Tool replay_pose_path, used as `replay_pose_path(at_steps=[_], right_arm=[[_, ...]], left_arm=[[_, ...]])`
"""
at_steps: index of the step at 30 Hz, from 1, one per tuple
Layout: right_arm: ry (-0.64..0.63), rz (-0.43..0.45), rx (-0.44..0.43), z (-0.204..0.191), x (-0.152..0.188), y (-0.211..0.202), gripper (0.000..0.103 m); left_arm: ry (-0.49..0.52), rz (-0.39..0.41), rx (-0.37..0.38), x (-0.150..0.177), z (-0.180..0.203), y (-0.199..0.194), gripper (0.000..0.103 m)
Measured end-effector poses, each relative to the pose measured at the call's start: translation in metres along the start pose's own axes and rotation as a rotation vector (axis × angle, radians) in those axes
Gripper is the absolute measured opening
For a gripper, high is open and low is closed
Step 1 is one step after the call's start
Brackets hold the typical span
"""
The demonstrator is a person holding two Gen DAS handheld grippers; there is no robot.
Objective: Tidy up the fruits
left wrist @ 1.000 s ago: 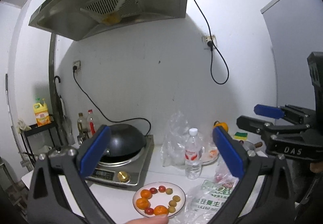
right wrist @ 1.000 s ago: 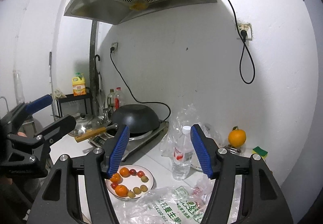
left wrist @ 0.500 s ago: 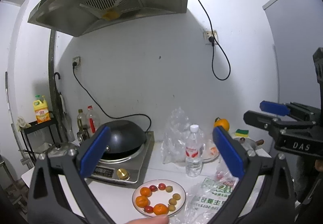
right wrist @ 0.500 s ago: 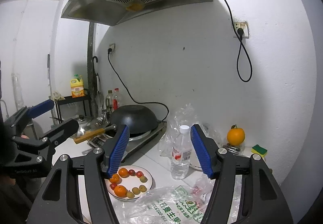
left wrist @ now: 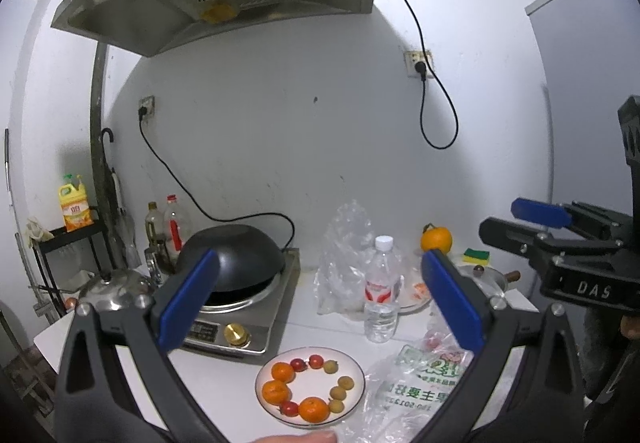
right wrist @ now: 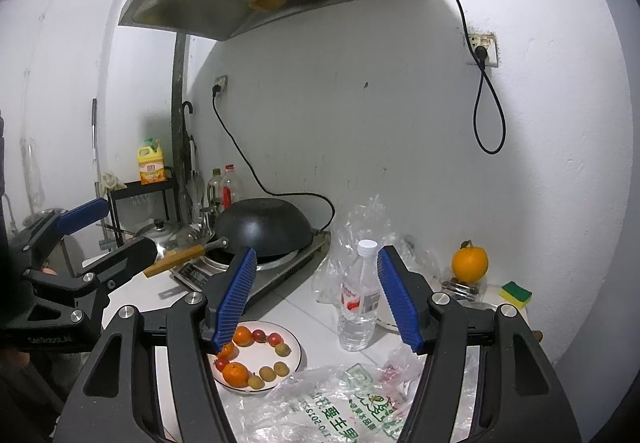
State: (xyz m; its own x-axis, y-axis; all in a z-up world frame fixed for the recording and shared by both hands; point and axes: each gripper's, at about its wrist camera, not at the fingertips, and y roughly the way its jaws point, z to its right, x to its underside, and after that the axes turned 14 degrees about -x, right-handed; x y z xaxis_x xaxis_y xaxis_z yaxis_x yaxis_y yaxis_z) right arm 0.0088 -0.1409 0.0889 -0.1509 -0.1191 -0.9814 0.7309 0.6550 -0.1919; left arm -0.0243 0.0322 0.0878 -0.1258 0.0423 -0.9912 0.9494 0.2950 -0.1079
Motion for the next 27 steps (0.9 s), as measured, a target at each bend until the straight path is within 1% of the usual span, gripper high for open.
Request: replay_pose_path(at_steps=[27], right_arm=[[-0.001, -0.012, 0.006, 0.0013, -0.0002, 0.0071, 0.066]], left_arm=[[-0.005, -0.006, 0.012, 0.0001, -0.0022, 0.0090, 0.102]])
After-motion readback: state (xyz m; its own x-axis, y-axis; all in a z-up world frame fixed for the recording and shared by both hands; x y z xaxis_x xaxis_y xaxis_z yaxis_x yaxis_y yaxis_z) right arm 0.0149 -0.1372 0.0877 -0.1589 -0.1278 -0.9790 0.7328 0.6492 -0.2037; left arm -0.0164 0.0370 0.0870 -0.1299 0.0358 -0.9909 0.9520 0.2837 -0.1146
